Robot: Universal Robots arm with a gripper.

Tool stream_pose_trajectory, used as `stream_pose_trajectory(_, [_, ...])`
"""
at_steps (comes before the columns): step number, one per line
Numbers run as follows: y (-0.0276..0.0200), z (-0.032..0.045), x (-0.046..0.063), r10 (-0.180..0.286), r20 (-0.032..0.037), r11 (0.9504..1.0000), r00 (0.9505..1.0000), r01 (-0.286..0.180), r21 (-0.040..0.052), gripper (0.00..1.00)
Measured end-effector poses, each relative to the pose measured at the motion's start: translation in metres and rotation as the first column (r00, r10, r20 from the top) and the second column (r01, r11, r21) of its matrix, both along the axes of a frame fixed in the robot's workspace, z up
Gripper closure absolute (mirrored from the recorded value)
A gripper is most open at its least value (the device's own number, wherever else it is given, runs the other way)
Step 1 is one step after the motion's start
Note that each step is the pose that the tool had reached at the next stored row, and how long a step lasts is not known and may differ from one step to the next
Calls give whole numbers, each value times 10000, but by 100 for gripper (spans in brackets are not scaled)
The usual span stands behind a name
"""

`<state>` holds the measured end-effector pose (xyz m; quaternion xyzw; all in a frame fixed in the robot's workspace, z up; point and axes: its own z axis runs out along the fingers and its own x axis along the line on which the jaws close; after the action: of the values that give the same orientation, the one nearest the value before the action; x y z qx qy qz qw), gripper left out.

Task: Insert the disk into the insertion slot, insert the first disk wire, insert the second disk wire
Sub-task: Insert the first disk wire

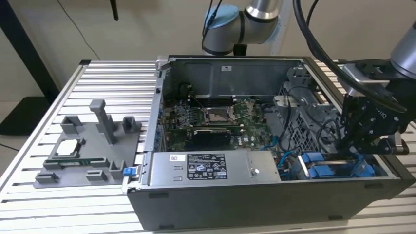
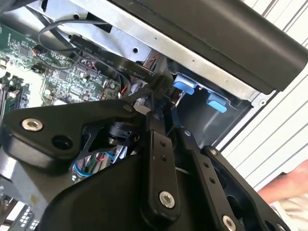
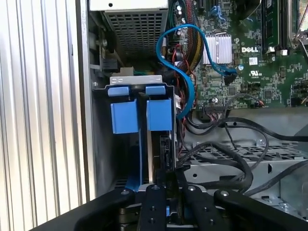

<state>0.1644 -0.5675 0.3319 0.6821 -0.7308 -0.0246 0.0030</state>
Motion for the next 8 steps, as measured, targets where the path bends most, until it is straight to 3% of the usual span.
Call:
stream_pose_trajectory(1, [1,9,0,-19,-4,10000,10000,19,56,100])
stream_pose_trajectory(3, [-1,82,0,-34,-4,10000,10000,34,75,100])
stream_pose_trajectory(4, [0,134,0,-35,-3,10000,10000,36,60,0])
stream_pose_trajectory(8, [0,318,-2,-33,-3,10000,10000,33,60,0])
